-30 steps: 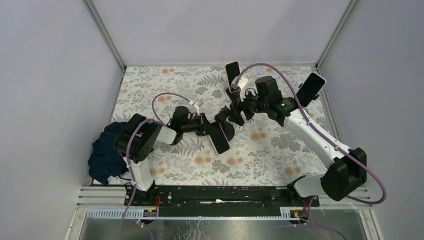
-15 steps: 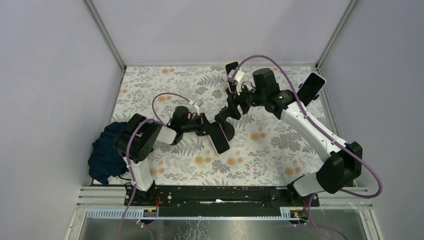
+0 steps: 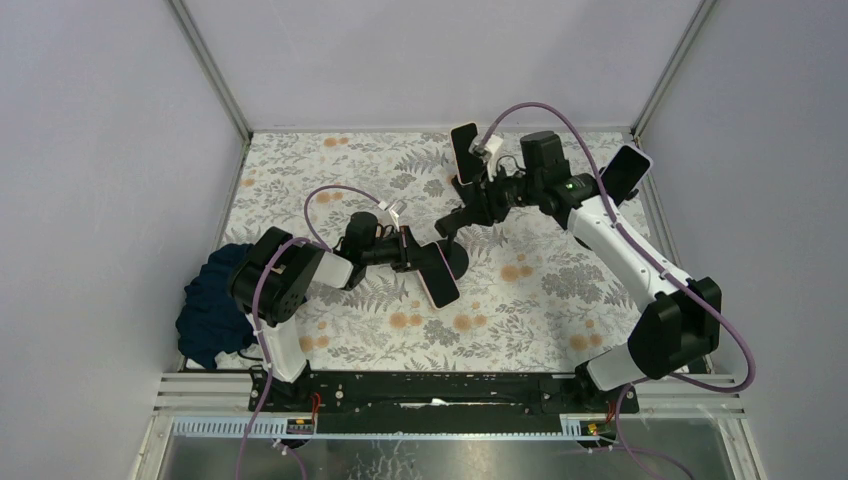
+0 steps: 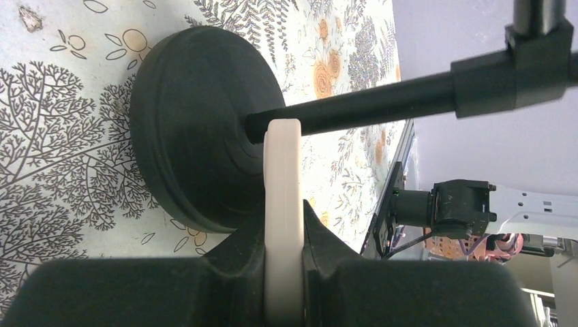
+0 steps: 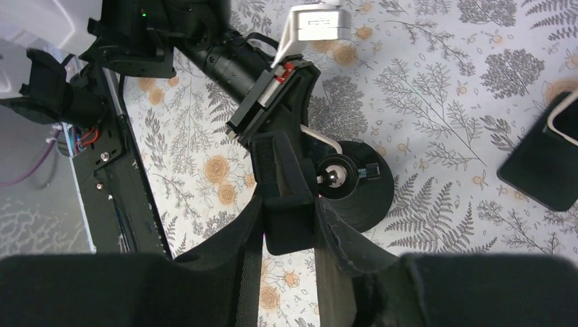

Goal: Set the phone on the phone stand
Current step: Adjust the phone stand at the center of the board.

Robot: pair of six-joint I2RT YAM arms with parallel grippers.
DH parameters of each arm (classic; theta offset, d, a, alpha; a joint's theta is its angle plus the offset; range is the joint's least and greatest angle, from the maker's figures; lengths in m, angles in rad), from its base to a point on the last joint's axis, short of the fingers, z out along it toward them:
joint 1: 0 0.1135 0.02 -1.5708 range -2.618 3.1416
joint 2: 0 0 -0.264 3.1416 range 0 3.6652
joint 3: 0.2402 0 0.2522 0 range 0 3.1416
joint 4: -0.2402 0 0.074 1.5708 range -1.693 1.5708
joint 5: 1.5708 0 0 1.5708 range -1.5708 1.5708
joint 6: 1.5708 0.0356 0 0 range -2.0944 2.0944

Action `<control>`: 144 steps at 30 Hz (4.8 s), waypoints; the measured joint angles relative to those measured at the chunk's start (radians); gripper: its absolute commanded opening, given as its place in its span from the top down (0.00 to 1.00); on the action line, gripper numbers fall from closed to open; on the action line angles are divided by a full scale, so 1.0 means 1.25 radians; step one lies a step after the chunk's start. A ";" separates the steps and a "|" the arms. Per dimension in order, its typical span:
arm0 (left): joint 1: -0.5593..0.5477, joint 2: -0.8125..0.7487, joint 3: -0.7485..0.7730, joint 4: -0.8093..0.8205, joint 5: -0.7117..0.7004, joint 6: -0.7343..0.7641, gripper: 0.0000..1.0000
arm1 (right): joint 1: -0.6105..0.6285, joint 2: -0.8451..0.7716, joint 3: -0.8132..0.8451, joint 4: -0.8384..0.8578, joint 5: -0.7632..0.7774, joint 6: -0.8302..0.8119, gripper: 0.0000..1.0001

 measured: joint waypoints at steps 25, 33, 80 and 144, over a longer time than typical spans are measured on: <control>0.008 0.033 0.015 0.021 0.039 0.000 1.00 | -0.111 0.144 0.002 0.092 -0.335 0.132 0.85; 0.008 0.017 -0.013 0.068 0.038 0.001 1.00 | -0.117 0.168 0.043 0.026 -0.343 0.074 0.84; 0.154 -0.556 0.383 -0.697 0.415 0.711 1.00 | 0.095 -0.078 0.085 -0.217 0.078 -0.148 0.42; 0.164 -0.682 0.250 -0.676 0.410 0.656 1.00 | 0.243 -0.004 0.055 -0.087 0.578 -0.020 0.57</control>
